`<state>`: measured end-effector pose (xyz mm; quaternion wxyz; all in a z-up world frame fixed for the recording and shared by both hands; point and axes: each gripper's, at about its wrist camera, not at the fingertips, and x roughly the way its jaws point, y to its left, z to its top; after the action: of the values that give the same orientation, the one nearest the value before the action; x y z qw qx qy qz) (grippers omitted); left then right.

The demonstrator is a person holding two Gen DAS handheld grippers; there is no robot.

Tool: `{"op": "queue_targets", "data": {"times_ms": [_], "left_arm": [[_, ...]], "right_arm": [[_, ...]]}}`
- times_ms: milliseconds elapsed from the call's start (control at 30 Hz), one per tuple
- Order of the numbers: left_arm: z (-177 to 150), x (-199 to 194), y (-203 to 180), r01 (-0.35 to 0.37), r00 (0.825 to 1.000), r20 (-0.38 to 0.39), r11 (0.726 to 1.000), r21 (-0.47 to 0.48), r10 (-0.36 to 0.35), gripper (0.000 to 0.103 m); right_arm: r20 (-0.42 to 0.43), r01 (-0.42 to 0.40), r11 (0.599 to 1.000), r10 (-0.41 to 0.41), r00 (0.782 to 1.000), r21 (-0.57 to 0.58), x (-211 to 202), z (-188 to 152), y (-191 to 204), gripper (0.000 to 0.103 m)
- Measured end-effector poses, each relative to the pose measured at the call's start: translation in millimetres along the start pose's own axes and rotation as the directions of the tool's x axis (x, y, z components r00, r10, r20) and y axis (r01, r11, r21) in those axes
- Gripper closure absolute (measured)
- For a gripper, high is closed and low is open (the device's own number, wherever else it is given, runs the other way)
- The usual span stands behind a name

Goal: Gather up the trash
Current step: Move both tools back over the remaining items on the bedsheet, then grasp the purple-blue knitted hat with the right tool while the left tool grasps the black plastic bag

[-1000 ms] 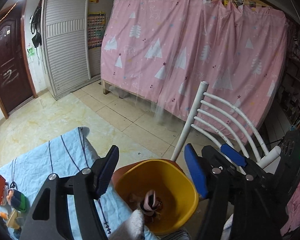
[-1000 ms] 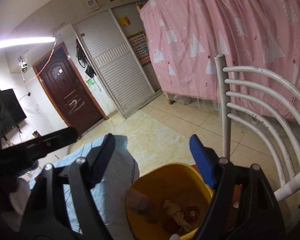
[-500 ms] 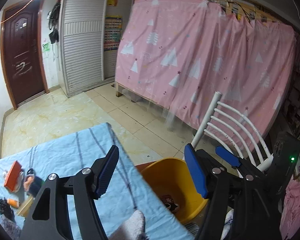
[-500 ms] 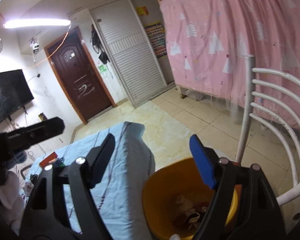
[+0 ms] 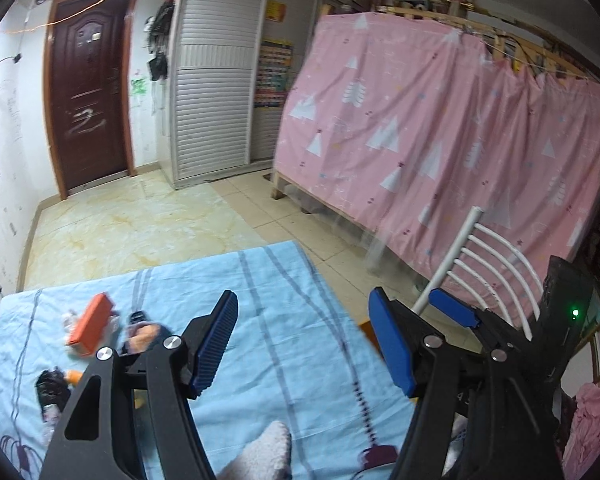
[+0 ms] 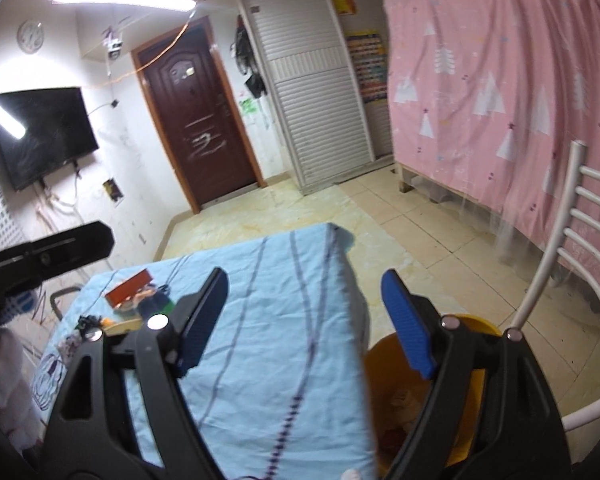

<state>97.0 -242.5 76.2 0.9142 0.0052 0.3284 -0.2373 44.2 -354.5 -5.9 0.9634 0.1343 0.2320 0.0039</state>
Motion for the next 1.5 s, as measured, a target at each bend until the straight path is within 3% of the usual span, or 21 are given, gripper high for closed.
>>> {"op": "queue_targets", "data": {"times_ms": [533,967,1300,1400,1500], "left_arm": [[-10,-18,95,-0.128,0.992,-0.012,0.989,-0.070,0.127,0.042],[-43,-24,212,-0.250,0.967,-0.101,0.949,-0.193,0.235,0.042],[-73,-8,260,-0.263,0.958,-0.180,0.931,-0.253,0.222,0.042],[-81,0,267,-0.256,0.957,-0.202,0.929,-0.266,0.206,0.042],[-87,9,273,-0.248,0.956,-0.224,0.927,-0.280,0.189,0.042]], "right_arm": [[-0.095,-0.104,0.984,0.091,0.991,-0.146,43,-4,91,0.027],[-0.213,-0.192,0.961,0.149,0.966,-0.198,93,-10,144,0.027],[-0.295,-0.228,0.948,0.158,0.943,-0.222,132,-22,176,0.027],[-0.314,-0.232,0.945,0.153,0.937,-0.232,142,-26,181,0.020],[-0.330,-0.234,0.942,0.148,0.932,-0.240,150,-29,185,0.019]]}}
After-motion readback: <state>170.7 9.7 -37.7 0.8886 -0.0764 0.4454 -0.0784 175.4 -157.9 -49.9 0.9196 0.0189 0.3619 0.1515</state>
